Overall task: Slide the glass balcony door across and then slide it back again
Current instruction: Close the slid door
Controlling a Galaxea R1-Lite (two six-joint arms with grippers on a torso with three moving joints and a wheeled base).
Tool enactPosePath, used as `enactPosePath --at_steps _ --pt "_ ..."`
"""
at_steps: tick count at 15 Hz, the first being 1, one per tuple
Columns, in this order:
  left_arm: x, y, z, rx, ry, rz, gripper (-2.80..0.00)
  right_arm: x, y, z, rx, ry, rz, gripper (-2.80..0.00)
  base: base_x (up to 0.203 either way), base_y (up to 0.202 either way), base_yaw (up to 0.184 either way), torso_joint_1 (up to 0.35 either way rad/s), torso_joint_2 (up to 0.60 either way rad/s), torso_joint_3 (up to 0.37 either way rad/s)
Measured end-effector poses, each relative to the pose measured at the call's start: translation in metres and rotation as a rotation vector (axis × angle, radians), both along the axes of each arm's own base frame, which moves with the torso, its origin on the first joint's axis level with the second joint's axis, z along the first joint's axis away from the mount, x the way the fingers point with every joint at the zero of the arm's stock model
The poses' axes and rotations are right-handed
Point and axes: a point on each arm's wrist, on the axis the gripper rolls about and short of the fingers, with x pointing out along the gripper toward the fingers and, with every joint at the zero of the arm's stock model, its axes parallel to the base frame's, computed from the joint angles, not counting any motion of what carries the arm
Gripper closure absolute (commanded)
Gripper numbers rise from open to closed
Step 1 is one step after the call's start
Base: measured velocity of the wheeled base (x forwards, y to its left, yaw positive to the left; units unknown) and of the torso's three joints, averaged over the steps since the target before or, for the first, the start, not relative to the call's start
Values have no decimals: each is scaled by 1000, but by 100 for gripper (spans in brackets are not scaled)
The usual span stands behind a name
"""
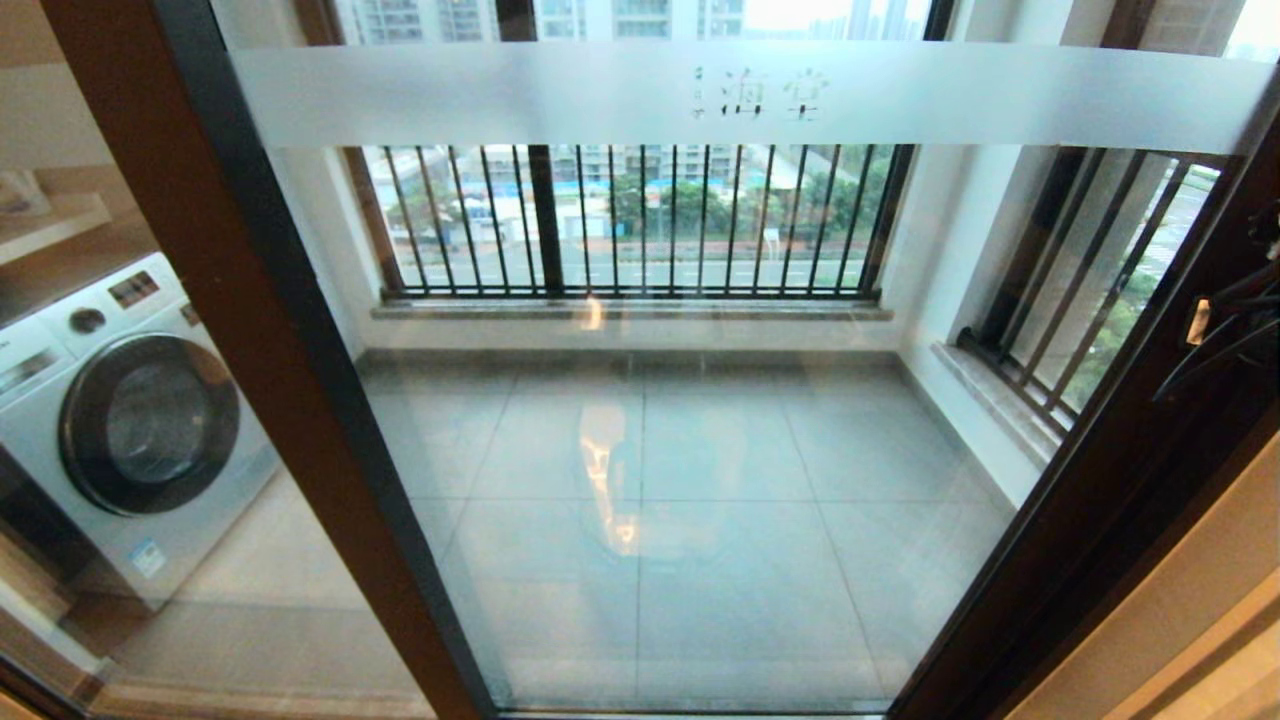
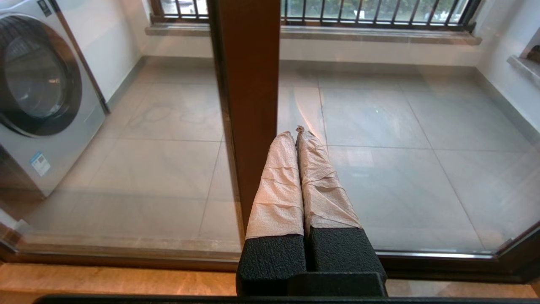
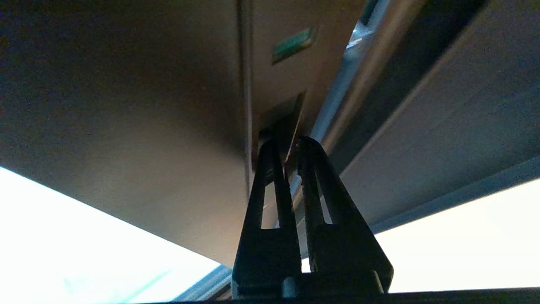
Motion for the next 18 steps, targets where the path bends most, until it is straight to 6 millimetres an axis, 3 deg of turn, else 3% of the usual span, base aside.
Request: enactPosePath --at_steps 6,9,18 --pt "0 0 0 0 0 0 0 -6 0 3 0 -6 -2 0 0 0 0 0 0 0" --pt "0 0 0 0 0 1 0 -25 14 10 7 3 28 0 0 0 0 0 0 0" --pt "0 0 0 0 0 0 0 -94 41 61 -46 -76 24 0 0 0 0 0 0 0"
